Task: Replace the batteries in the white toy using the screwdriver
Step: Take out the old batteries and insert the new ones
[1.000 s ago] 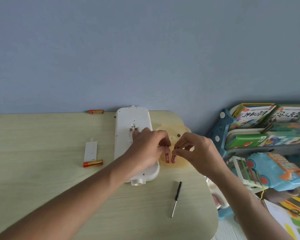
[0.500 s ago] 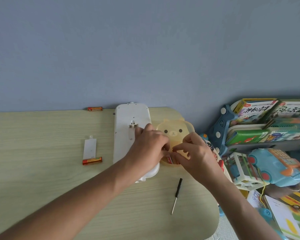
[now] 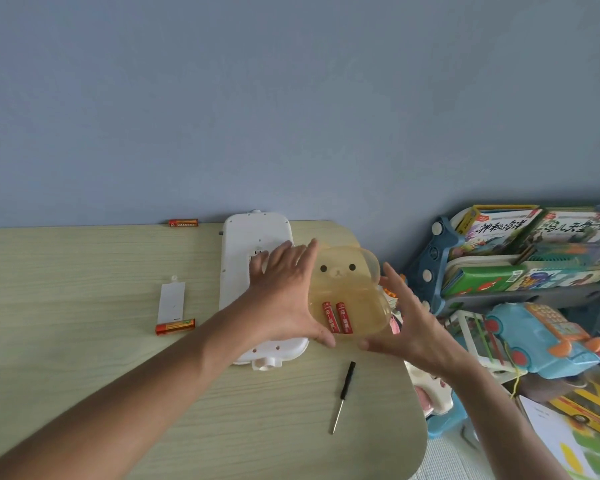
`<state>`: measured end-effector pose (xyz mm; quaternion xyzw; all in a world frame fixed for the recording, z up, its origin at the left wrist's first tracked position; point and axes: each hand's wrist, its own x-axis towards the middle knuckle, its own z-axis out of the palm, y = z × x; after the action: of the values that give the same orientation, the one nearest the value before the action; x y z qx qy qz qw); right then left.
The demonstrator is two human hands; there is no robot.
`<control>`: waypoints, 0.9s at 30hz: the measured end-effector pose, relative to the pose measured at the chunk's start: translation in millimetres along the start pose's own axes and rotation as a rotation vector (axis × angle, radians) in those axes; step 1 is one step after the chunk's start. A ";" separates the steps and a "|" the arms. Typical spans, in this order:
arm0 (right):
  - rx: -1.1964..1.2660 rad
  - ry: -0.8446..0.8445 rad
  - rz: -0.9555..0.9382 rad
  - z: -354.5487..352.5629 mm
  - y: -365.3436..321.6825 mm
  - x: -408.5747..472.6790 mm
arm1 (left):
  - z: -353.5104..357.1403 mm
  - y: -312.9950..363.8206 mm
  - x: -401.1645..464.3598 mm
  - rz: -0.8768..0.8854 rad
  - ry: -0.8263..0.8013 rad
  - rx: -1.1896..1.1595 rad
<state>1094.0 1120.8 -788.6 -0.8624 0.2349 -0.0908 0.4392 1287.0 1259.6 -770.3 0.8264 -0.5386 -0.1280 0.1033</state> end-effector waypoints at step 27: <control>0.017 0.215 0.065 12.6 26.7 7.3 | 7.8 -1.7 0.6 0.320 0.117 -0.240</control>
<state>1096.3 1112.8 -817.9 -0.8360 0.3075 -0.1703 0.4213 1286.2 1259.5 -778.3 0.7181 -0.6368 -0.1250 0.2513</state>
